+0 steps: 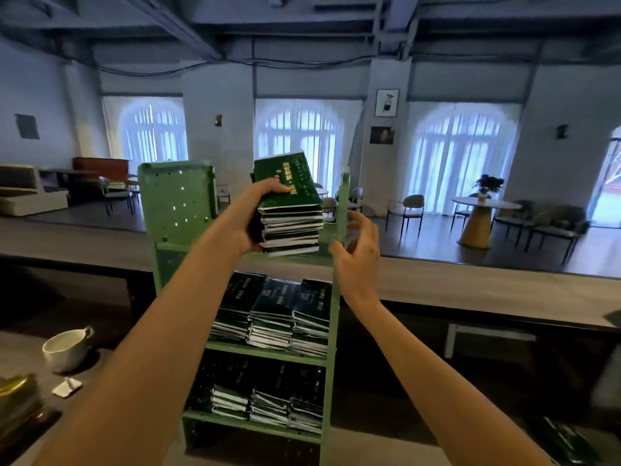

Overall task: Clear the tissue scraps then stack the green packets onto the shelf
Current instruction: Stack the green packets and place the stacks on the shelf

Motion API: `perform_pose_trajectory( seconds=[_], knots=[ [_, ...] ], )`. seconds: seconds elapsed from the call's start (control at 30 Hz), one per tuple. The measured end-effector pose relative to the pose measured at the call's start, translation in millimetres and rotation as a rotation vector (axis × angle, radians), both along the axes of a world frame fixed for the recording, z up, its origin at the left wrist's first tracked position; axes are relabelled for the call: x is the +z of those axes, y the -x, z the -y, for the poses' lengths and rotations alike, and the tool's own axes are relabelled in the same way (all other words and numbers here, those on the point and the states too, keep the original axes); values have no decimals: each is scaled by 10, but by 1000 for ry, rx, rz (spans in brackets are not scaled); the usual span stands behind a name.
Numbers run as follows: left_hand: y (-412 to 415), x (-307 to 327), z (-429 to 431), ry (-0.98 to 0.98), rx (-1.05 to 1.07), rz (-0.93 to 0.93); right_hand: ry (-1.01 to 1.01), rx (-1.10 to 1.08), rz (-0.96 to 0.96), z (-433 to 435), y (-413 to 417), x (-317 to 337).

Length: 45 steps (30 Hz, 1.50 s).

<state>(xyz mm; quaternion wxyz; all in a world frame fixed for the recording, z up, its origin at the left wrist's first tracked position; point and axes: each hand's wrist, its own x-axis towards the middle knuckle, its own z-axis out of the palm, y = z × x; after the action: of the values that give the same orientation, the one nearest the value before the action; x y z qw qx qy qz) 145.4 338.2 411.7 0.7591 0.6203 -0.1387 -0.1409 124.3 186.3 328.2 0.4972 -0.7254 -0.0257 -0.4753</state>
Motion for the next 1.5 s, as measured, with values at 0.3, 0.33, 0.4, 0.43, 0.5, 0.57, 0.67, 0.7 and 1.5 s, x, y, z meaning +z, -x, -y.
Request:
perform_pose_trajectory(
  seconds=[0.3,0.33,0.4,0.43,0.5,0.57,0.67,0.7,1.5],
  knots=[
    [-292,0,277,-237,-76,-89,53,101,-29,100,14,7],
    [-311,20,290,-273,-83,-90,55,114,-36,111,11,9],
    [-361,62,313,-347,-99,-78,56,136,-46,130,0,-1],
    [-381,80,324,-382,-106,-68,58,142,-41,137,-4,-9],
    [-410,113,345,-437,-99,-55,56,145,-27,142,-22,-31],
    [-445,123,365,-451,-67,-52,46,144,-30,142,-38,-50],
    [-490,91,357,-382,-36,-60,32,143,-34,126,-43,-77],
    [-505,67,353,-343,-42,-62,31,145,-35,120,-39,-83],
    [-234,-201,527,-459,197,363,52,136,-172,131,88,-12]
  ],
)
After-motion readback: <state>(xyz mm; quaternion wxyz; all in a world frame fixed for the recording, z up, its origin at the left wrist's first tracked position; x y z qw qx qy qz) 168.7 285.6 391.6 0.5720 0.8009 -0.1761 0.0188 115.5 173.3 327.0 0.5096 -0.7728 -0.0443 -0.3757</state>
